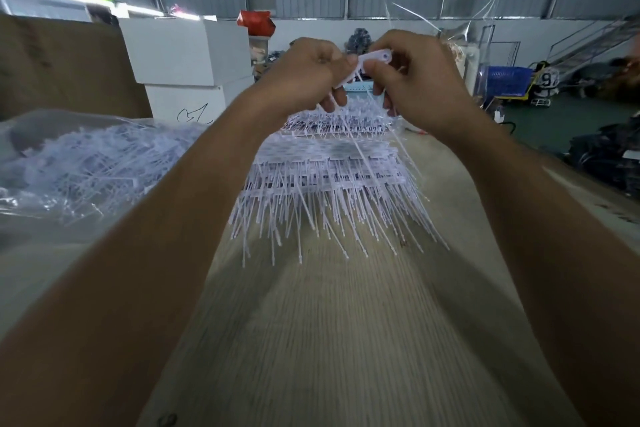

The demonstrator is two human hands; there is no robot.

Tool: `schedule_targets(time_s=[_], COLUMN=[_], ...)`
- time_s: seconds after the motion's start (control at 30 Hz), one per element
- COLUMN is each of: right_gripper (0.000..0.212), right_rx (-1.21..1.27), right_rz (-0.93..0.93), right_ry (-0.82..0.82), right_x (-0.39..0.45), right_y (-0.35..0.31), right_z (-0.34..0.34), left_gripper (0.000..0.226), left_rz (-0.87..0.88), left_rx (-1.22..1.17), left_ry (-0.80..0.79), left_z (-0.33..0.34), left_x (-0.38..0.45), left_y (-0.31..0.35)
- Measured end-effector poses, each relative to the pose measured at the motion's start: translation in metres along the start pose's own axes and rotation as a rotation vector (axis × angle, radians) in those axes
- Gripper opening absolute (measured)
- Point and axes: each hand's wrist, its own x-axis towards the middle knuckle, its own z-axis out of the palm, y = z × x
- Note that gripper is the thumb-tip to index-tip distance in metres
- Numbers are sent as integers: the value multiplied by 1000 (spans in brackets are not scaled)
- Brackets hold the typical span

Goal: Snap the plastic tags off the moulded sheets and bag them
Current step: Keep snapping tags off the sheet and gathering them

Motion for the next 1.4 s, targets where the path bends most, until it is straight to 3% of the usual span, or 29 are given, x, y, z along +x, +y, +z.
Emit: schedule_targets(time_s=[0.33, 0.4, 0.5, 0.67, 0.77, 0.83, 0.93, 1.1, 1.23, 1.4], right_gripper=[14, 5, 12, 24, 37, 31, 25, 47, 28, 26], right_rx=[139, 206, 320, 206, 77, 178, 438, 551, 635, 672], right_rz=[150, 258, 391, 447, 512, 566, 568, 508, 464, 453], right_ry=[-70, -56, -1, 114, 237, 279, 159, -108, -205, -179], right_x=[-1, -2, -5, -4, -6, -5, -7, -14, -15, -16], right_y=[5, 8, 11, 3, 3, 11, 16, 12, 11, 15], right_z=[8, 13, 19, 35, 41, 33, 19, 23, 21, 14], left_gripper=[27, 25, 21, 21, 15, 12, 13, 18, 14, 23], left_rz=[-43, 6, 57, 64, 74, 74, 116, 143, 150, 96], left_rx=[-104, -22, 66, 65, 130, 142, 167, 251, 159, 88], left_ry=[25, 21, -17, -47, -243, -379, -303, -297, -162, -73], left_z=[-5, -4, -1, -5, -17, -17, -11, -7, -8, -1], left_x=[-4, -5, -7, -9, -12, -15, -14, -14, -11, -8], left_y=[1, 5, 8, 3, 1, 3, 7, 2, -4, -10])
